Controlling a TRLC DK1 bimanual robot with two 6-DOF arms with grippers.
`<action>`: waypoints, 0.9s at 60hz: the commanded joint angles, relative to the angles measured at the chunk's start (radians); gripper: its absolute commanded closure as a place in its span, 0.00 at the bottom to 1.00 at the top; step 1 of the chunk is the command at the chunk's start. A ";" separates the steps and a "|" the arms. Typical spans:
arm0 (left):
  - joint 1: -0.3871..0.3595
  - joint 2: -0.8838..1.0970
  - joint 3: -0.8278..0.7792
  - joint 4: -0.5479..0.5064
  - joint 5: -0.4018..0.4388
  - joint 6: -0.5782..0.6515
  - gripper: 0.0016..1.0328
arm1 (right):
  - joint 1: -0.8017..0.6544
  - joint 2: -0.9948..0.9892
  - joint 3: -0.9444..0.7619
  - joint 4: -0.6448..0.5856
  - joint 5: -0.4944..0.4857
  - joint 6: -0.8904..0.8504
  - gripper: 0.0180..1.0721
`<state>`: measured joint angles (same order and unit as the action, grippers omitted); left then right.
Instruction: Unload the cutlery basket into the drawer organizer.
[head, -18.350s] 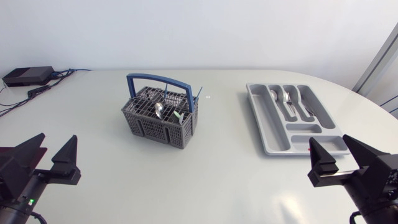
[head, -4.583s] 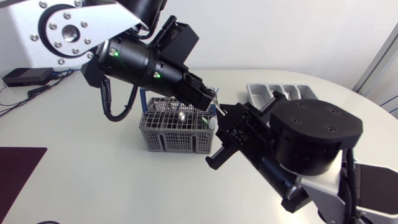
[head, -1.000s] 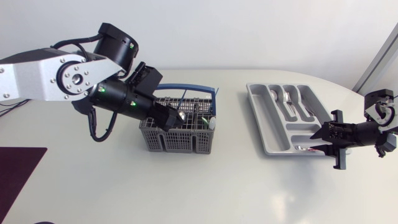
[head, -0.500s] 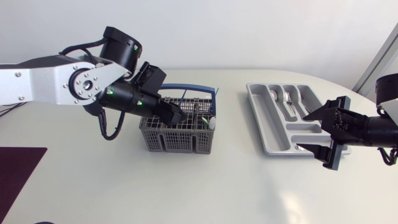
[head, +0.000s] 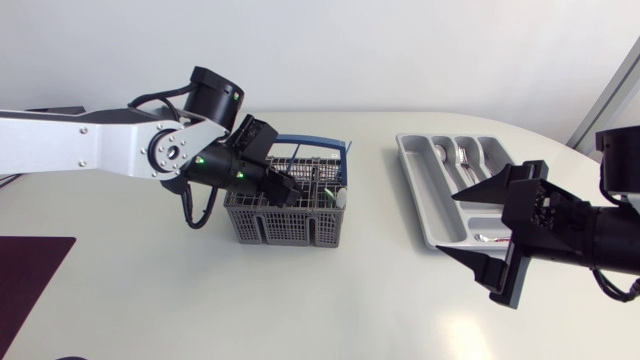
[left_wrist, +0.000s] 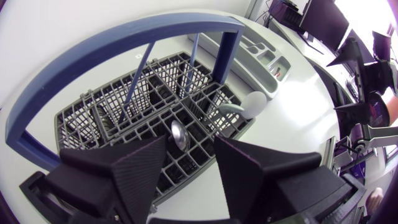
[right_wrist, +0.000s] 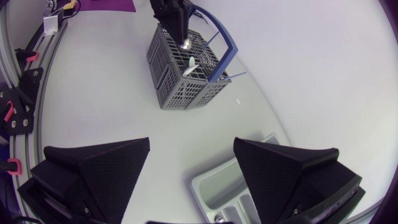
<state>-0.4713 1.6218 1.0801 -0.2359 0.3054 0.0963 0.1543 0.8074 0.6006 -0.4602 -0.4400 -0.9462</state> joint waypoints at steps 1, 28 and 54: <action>0.008 0.030 -0.019 0.018 -0.006 -0.030 0.51 | 0.034 -0.033 -0.038 -0.011 0.018 0.058 0.08; 0.005 0.049 -0.025 0.058 -0.020 -0.049 0.83 | 0.091 -0.083 -0.074 -0.006 0.044 0.090 0.08; 0.005 0.035 -0.052 0.104 -0.014 -0.056 0.90 | 0.093 -0.128 -0.114 0.000 0.050 0.083 0.08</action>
<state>-0.4713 1.6505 1.0637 -0.1467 0.2955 0.0441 0.2409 0.6918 0.5171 -0.4641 -0.3946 -0.8818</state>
